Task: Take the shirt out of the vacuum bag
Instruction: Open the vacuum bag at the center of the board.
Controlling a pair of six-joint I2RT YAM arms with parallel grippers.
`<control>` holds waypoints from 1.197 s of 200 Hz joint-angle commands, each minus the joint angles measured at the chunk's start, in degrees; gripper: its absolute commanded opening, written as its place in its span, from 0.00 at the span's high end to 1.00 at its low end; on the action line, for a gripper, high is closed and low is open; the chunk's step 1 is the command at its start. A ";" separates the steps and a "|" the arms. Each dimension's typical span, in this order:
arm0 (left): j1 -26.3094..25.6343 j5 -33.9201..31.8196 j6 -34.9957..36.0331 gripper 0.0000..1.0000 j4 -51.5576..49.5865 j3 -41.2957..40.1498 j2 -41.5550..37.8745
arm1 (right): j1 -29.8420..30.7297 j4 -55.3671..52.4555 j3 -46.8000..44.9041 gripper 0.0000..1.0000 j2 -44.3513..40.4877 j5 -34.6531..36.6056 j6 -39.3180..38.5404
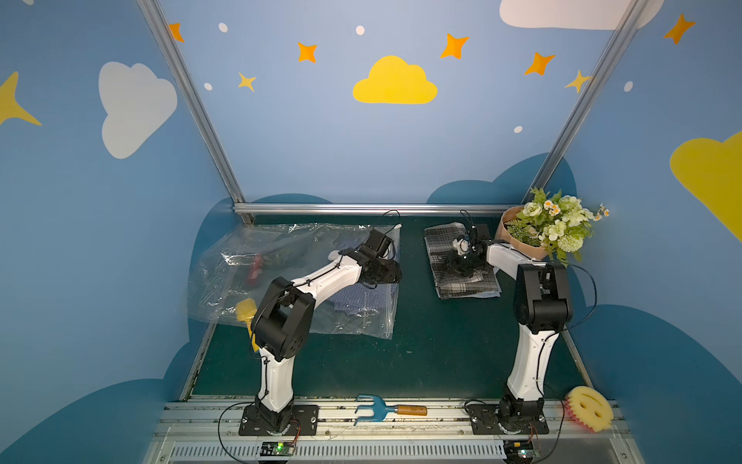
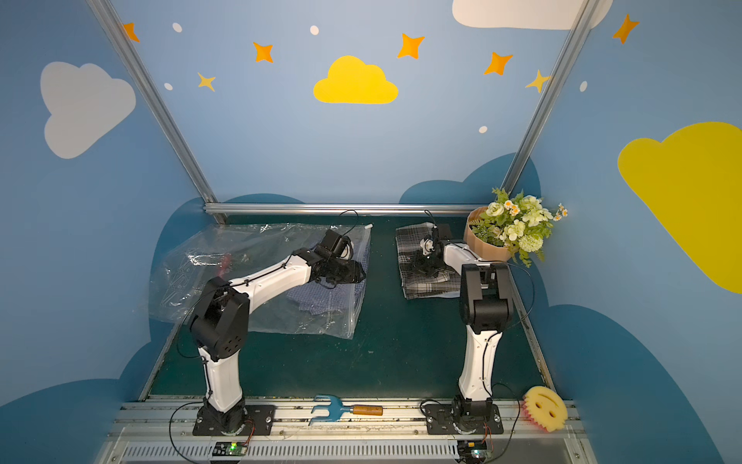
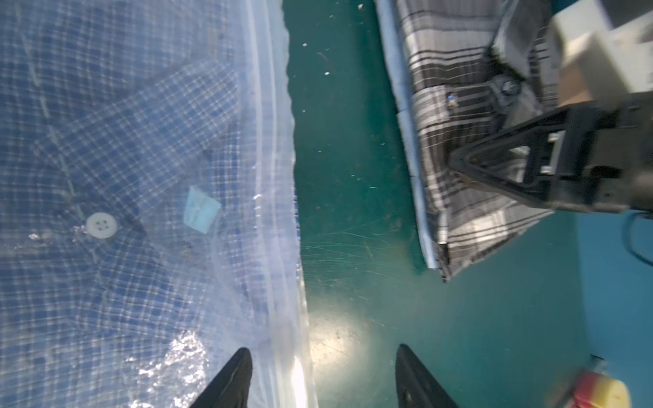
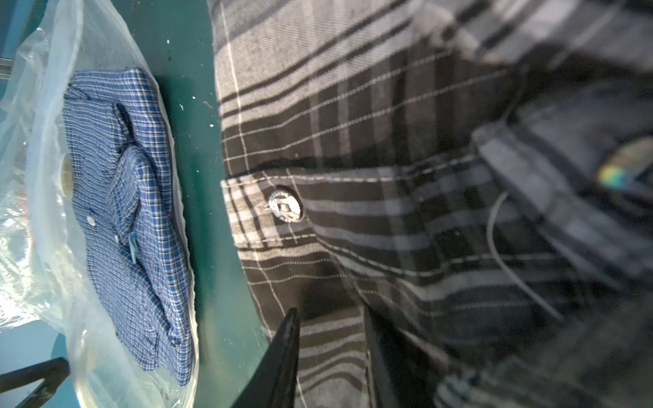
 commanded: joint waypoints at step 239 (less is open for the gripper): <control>-1.60 -22.65 4.32 0.97 -17.50 12.92 -1.24 | 13.07 17.36 9.61 0.56 9.12 -16.18 14.51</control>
